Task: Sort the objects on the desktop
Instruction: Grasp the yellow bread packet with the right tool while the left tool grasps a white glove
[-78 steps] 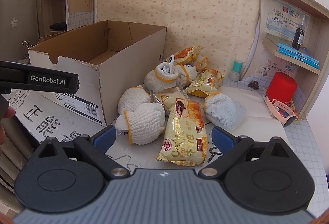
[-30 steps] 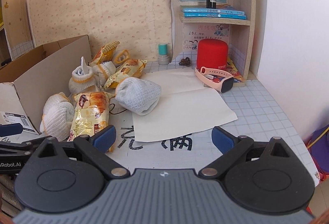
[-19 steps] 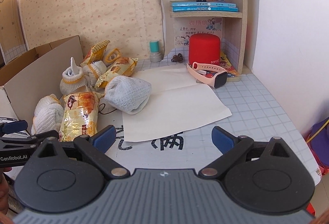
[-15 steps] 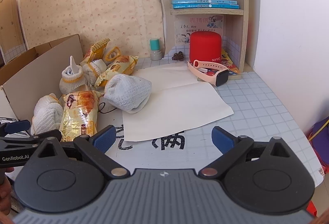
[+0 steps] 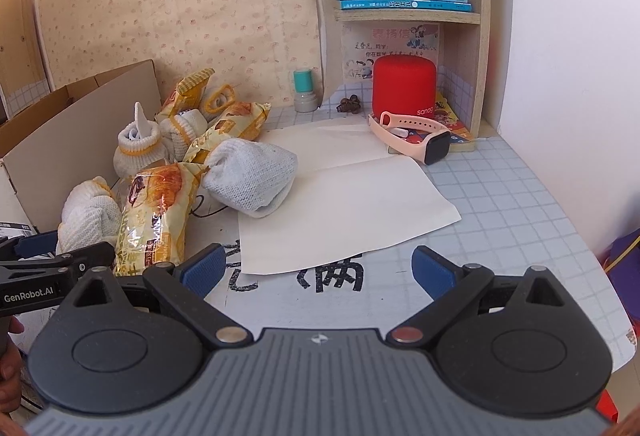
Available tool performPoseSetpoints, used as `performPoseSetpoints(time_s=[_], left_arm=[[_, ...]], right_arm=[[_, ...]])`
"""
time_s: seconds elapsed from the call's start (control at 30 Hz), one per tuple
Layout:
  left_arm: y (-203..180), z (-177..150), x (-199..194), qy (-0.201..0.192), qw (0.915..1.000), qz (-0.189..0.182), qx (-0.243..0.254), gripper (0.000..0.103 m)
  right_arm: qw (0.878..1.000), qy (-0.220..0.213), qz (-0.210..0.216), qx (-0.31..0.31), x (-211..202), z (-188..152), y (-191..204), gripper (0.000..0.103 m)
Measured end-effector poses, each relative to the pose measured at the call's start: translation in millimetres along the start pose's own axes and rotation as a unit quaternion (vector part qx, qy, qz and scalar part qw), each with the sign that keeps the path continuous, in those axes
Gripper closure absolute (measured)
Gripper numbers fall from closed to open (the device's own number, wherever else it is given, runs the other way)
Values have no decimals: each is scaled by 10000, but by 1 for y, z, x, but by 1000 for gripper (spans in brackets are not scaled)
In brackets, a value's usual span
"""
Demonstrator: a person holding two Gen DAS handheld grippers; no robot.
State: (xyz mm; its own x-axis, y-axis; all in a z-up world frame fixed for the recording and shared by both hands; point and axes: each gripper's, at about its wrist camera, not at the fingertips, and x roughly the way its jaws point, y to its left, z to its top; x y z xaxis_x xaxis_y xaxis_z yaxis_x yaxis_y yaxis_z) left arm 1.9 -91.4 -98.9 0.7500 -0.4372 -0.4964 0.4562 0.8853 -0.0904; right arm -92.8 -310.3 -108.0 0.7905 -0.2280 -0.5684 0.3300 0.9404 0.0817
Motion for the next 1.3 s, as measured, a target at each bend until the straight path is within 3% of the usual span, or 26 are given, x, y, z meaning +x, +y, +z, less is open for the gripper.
performPoseSetpoints(time_s=[0.17, 0.27, 0.43, 0.53, 0.63, 0.8, 1.0, 1.3], left_arm=[[-6, -6, -5, 0, 9998, -181, -89, 16], [-13, -6, -4, 8, 9995, -297, -70, 22], [-8, -2, 3, 10, 9995, 244, -212, 25], [6, -2, 7, 134, 9986, 123, -500, 26], [4, -2, 7, 165, 9986, -88, -487, 40], [-12, -4, 9, 170, 9995, -133, -223, 48], [-10, -1, 14, 120, 9995, -169, -245, 69], [-5, -1, -7, 4, 9995, -173, -266, 71]], right_arm=[[10000, -3, -7, -22, 0, 1, 0, 6], [10000, 9, -39, 21, 1, 1, -2, 6], [10000, 15, -49, 25, 1, 1, -3, 6], [10000, 8, -62, 24, 0, 2, -4, 6], [9999, -8, -83, 57, -1, 2, -6, 6], [9999, 24, -85, 97, 0, 1, -6, 6], [10000, 14, -78, 54, -1, 1, -4, 6], [9998, 40, 167, -122, -3, 0, 12, 6]])
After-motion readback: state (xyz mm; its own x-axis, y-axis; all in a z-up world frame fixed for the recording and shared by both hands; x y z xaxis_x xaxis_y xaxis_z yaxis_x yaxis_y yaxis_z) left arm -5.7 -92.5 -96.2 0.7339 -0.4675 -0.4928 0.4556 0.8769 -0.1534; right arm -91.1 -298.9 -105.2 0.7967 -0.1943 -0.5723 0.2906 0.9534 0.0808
